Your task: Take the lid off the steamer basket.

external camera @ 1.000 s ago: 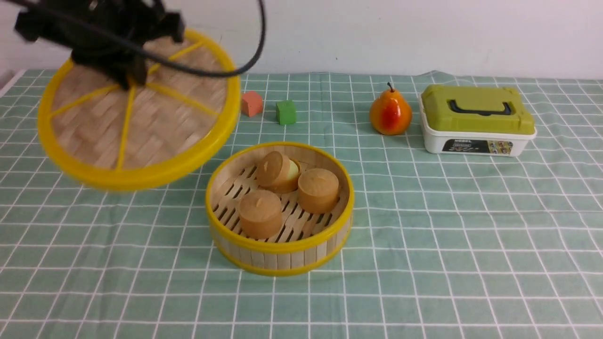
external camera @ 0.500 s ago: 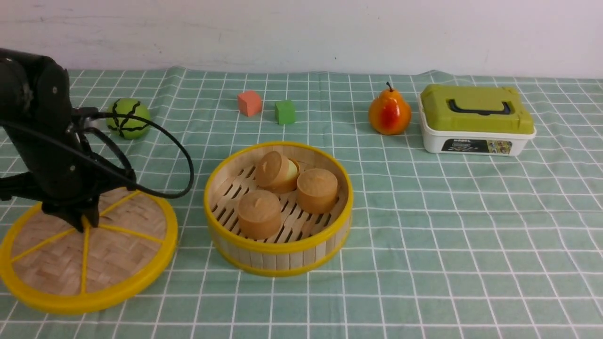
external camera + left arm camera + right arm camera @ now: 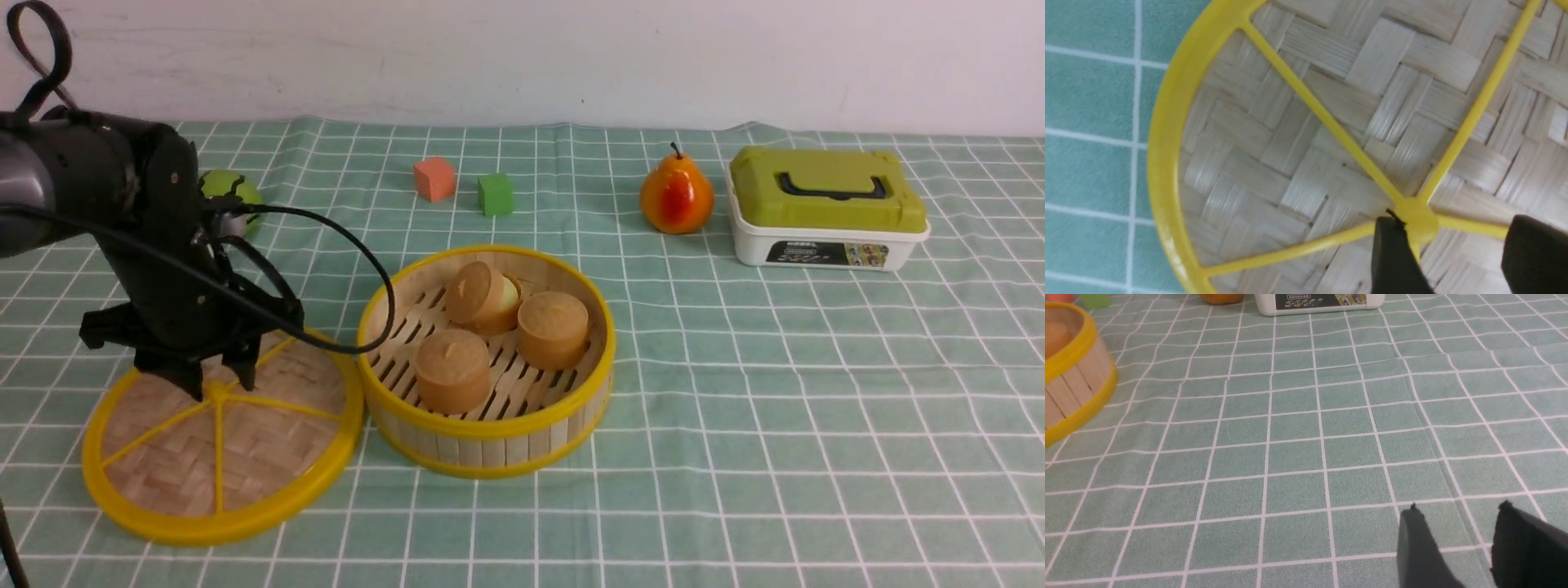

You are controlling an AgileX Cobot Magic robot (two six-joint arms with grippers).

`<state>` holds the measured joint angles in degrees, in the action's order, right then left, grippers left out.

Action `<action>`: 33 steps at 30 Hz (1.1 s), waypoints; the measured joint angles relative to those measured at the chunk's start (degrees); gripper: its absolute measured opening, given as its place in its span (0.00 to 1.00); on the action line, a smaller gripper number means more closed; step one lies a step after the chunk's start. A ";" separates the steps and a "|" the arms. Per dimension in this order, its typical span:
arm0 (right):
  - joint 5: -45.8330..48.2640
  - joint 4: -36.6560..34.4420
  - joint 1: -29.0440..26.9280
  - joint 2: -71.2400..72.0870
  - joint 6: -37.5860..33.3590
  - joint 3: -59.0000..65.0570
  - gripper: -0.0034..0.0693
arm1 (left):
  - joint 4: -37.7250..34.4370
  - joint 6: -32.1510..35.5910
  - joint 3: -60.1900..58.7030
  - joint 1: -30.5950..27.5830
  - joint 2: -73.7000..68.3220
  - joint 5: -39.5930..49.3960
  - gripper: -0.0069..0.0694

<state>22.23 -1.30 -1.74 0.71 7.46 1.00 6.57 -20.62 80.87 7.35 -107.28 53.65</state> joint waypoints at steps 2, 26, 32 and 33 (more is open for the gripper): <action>0.00 0.00 0.00 0.00 0.00 0.00 0.38 | 0.40 -0.04 2.19 0.08 0.00 3.71 0.57; 0.00 0.00 0.00 0.00 0.00 0.00 0.38 | -10.39 8.11 -19.32 0.09 54.82 0.96 0.07; 0.00 0.00 0.00 0.00 0.00 0.00 0.38 | -17.52 8.72 -45.97 0.09 76.74 -20.37 0.07; 0.00 0.00 0.00 0.00 0.00 0.00 0.38 | -18.03 8.77 -49.08 0.09 80.72 -23.47 0.07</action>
<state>22.23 -1.30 -1.74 0.71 7.46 1.00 -11.46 -11.85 31.79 7.44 -26.57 30.18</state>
